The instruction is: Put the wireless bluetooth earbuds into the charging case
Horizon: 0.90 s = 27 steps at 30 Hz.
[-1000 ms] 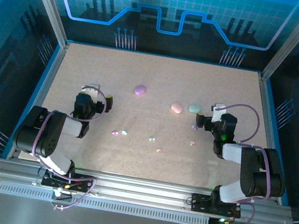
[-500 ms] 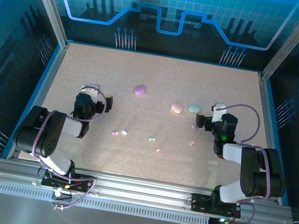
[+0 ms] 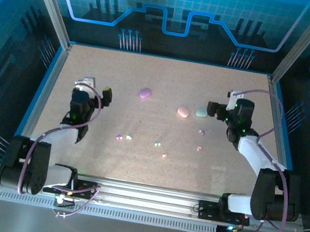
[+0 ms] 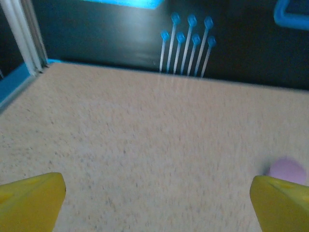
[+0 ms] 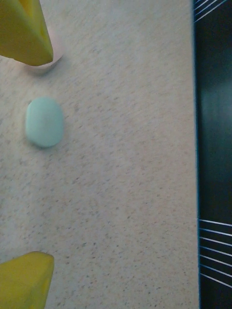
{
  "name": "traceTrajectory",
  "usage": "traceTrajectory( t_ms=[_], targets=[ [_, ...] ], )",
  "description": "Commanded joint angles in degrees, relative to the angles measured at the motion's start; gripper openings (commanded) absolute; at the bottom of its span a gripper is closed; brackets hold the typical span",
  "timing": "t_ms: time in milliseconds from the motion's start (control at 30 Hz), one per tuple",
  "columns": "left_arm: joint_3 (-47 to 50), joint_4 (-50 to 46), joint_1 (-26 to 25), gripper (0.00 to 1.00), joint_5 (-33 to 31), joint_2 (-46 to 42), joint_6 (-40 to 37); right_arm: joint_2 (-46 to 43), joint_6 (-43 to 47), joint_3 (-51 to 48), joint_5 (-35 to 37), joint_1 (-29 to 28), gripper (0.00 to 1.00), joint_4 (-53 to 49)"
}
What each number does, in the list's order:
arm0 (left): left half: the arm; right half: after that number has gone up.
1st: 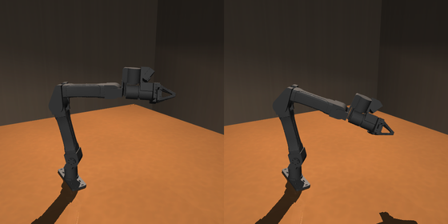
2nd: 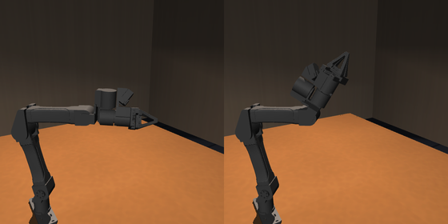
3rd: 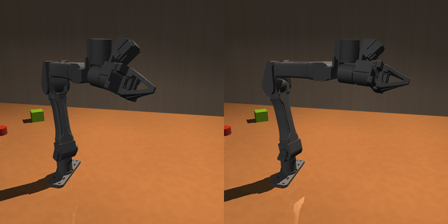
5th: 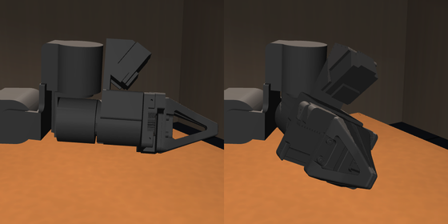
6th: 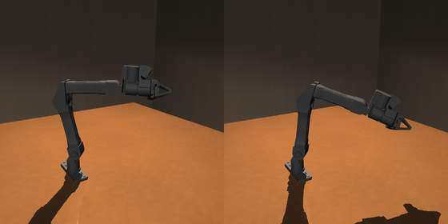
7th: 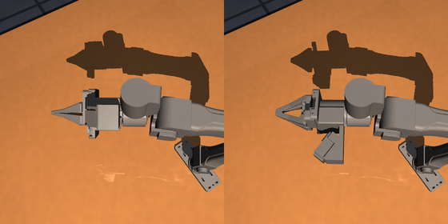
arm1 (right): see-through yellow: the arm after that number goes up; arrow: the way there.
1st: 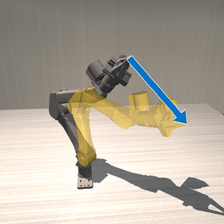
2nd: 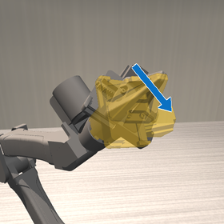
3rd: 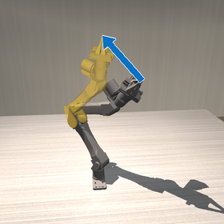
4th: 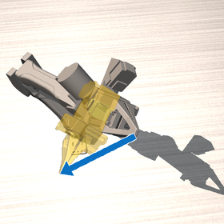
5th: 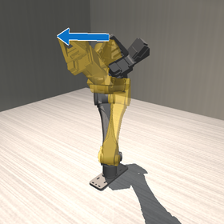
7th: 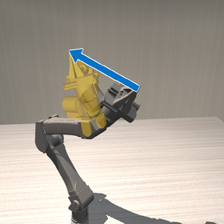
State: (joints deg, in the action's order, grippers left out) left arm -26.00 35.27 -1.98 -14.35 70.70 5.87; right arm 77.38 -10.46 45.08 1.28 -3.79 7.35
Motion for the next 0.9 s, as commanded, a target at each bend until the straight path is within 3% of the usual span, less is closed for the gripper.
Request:
traceTrajectory(
  t_ms=[0, 100, 233, 367, 500, 867],
  targets=[
    [-7.14, -16.28, 0.36, 0.99, -5.86, -2.99, 10.46, 2.51, -8.49, 8.83, -11.42, 0.4, 1.0, -19.73],
    [-12.27, -26.62, 0.37, 0.99, -4.11, -3.89, 16.63, 6.53, -10.65, 11.95, -23.17, 0.06, 1.0, -19.55],
    [-14.8, -34.98, 0.83, 0.99, 0.99, -4.16, 25.88, 12.59, -10.24, 16.65, -25.7, -2.87, 0.94, -21.26],
    [-14.03, -32.02, 0.93, 0.99, 13.49, -3.56, 28.69, 21.24, -5.56, 25.98, -23.01, -7.46, 0.8, -30.13],
    [-12.37, -28.79, -0.38, 0.99, 21.9, -2.84, 32.08, 28.06, -2.03, 33.69, -15.31, -11.67, 0.79, -36.38],
    [-7.19, -26.77, -6.95, 0.99, 21.43, -5.91, 33.15, 40.6, 6.16, 47.6, -3.54, -17.18, 0.81, -47.13]
  ],
)
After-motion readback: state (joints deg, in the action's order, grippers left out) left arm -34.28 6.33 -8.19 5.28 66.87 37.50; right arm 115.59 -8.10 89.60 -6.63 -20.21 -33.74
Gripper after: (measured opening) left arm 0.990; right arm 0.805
